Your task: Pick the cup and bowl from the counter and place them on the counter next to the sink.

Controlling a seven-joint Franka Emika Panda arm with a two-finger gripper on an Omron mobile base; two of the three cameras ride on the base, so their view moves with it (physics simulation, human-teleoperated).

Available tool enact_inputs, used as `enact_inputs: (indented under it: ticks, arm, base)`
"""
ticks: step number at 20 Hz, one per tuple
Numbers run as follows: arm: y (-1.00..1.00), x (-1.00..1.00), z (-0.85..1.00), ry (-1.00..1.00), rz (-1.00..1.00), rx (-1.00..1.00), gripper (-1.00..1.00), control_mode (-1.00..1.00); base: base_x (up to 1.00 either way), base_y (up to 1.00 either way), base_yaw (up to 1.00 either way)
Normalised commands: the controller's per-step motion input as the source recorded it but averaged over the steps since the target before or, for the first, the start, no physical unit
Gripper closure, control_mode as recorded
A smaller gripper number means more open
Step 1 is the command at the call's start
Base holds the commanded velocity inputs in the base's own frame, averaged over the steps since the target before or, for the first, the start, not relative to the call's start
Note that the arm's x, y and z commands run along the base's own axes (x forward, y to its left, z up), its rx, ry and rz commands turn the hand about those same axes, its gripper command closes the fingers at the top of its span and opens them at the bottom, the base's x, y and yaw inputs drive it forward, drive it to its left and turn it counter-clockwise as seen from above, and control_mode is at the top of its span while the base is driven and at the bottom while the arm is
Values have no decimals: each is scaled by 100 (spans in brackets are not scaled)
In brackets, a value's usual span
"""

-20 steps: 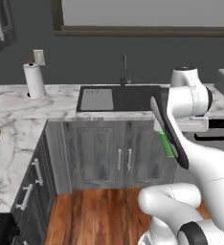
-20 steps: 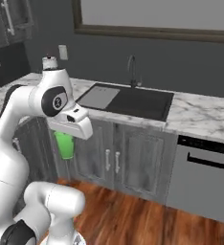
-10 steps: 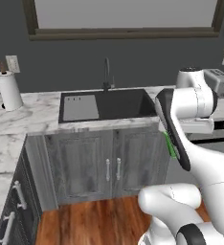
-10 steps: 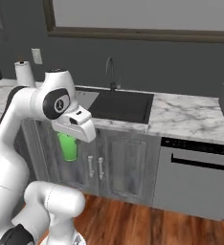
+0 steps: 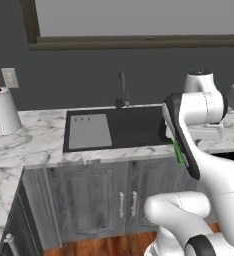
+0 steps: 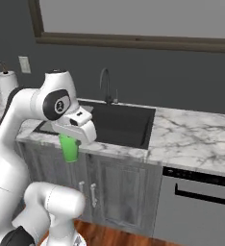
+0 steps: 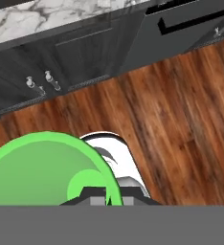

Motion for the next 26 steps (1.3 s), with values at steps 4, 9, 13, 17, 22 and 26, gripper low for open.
enact_inputs:
  ticks: [4, 9, 13, 17, 22, 26]
  arm:
    - [0, 0, 0, 0, 0, 0, 100, 100]
    - [0, 0, 0, 0, 0, 0, 100, 100]
    - [0, 0, 0, 0, 0, 0, 100, 100]
    - [0, 0, 0, 0, 0, 0, 100, 100]
    - [0, 0, 0, 0, 0, 0, 100, 100]
    - [0, 0, 0, 0, 0, 0, 100, 100]
  base:
    - [87, -12, -7]
    - [77, -18, -14]
    - [42, -23, -8]
    - [0, -36, -7]
    - [0, -43, -8]
    - [0, -57, -5]
